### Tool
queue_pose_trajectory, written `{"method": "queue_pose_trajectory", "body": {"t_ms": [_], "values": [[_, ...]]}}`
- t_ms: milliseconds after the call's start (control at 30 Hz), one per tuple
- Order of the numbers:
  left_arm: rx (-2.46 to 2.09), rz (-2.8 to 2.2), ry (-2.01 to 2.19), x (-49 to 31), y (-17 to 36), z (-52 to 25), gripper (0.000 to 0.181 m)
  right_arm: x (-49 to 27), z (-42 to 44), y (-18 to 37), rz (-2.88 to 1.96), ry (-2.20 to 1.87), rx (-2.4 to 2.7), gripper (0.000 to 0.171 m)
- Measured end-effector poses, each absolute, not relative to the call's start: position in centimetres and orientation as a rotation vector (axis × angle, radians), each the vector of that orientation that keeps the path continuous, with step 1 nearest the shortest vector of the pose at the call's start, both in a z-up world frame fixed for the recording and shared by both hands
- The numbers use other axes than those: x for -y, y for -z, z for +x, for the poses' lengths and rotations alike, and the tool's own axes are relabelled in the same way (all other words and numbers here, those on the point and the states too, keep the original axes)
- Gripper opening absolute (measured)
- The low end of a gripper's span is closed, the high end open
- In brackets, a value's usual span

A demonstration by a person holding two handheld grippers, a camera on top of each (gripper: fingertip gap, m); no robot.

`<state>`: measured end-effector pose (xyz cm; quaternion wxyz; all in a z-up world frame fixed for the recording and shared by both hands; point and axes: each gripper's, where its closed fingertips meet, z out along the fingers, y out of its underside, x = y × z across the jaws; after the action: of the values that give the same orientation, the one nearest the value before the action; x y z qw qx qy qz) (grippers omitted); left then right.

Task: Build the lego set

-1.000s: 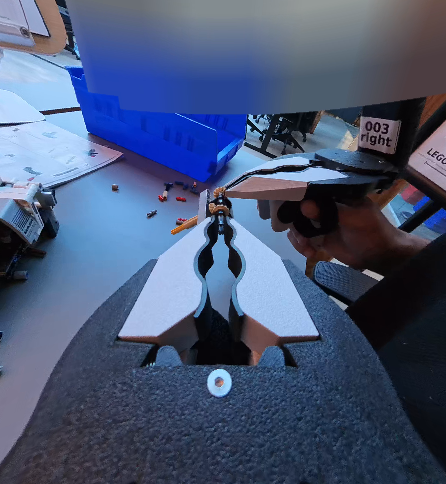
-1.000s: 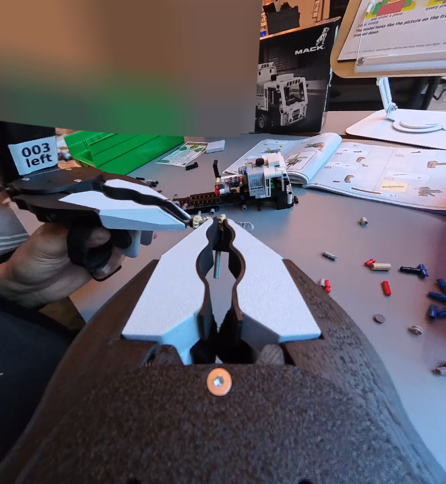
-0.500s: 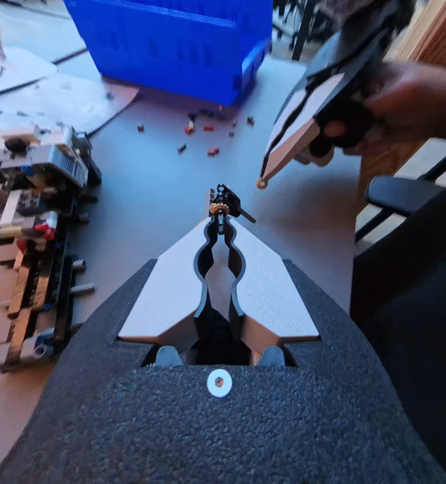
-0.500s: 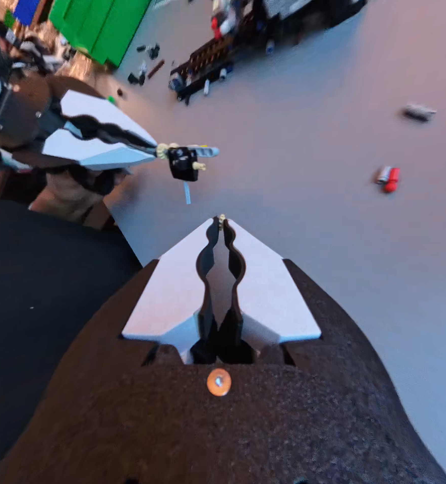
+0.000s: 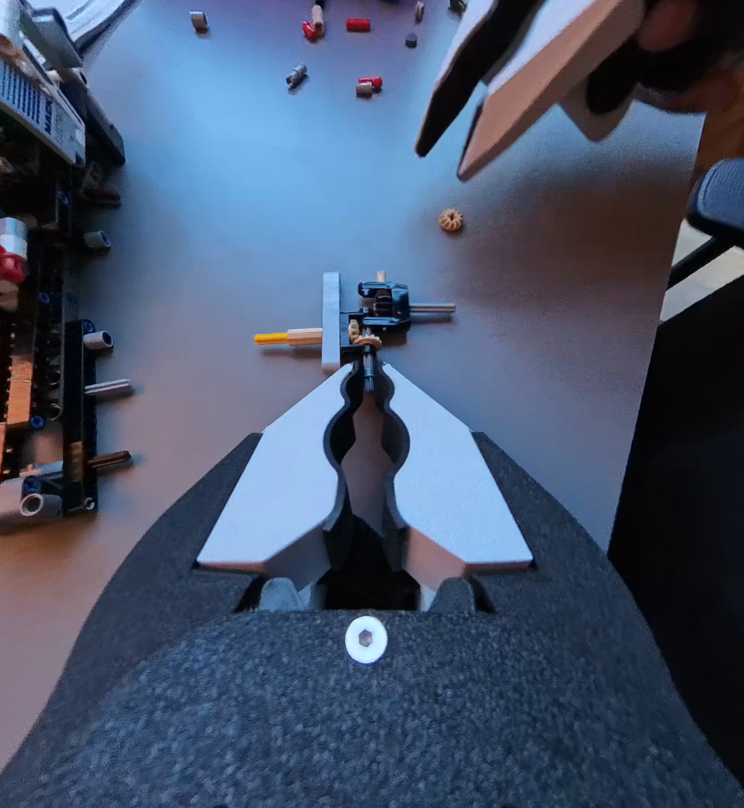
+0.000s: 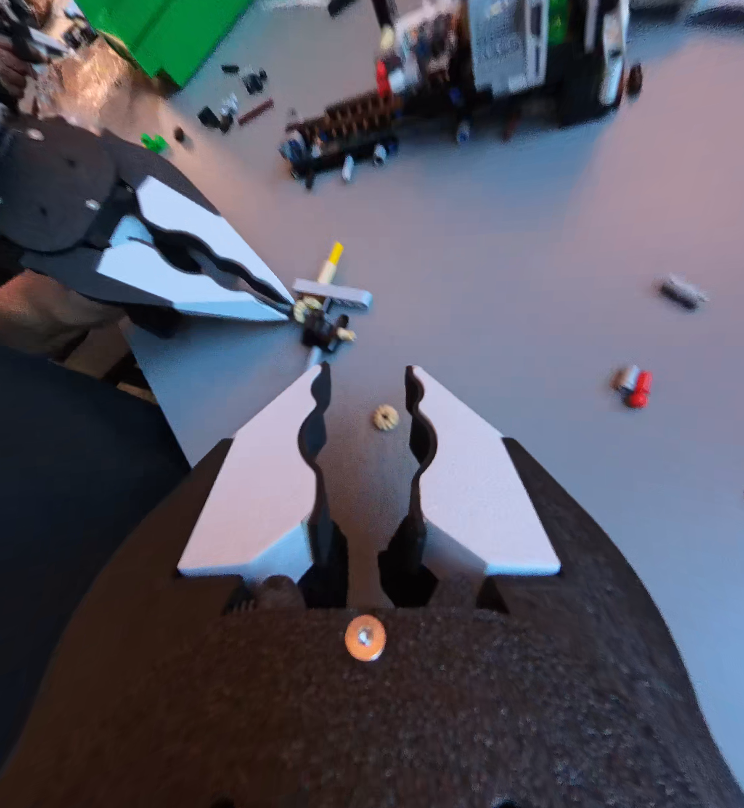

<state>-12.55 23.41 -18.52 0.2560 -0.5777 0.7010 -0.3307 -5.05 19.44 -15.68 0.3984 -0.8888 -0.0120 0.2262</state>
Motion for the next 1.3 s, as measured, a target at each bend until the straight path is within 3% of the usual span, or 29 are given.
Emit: {"method": "queue_pose_trajectory", "body": {"t_ms": [100, 400, 700, 933, 1300], "values": [[-1.860, -1.629, 0.939, -23.4, 18.4, -12.4, 0.002, -20.6, -7.8, 15.6, -2.248, -0.571, -0.001, 0.051], [-1.840, -1.673, 0.961, -23.0, 18.5, -12.1, 0.003, -22.5, -9.4, 18.1, -2.275, -0.309, 0.034, 0.041], [-1.870, -1.670, 0.935, -22.8, 18.9, -12.2, 0.002, -23.1, -8.8, 16.4, -2.190, -0.263, 0.100, 0.034], [-1.856, -1.683, 0.937, -22.5, 18.8, -11.9, 0.002, -22.7, -8.9, 18.4, -2.293, -0.238, 0.093, 0.043], [-1.869, -1.686, 0.926, -22.4, 19.0, -11.7, 0.002, -22.3, -9.4, 18.6, -2.278, -0.211, 0.140, 0.026]]}}
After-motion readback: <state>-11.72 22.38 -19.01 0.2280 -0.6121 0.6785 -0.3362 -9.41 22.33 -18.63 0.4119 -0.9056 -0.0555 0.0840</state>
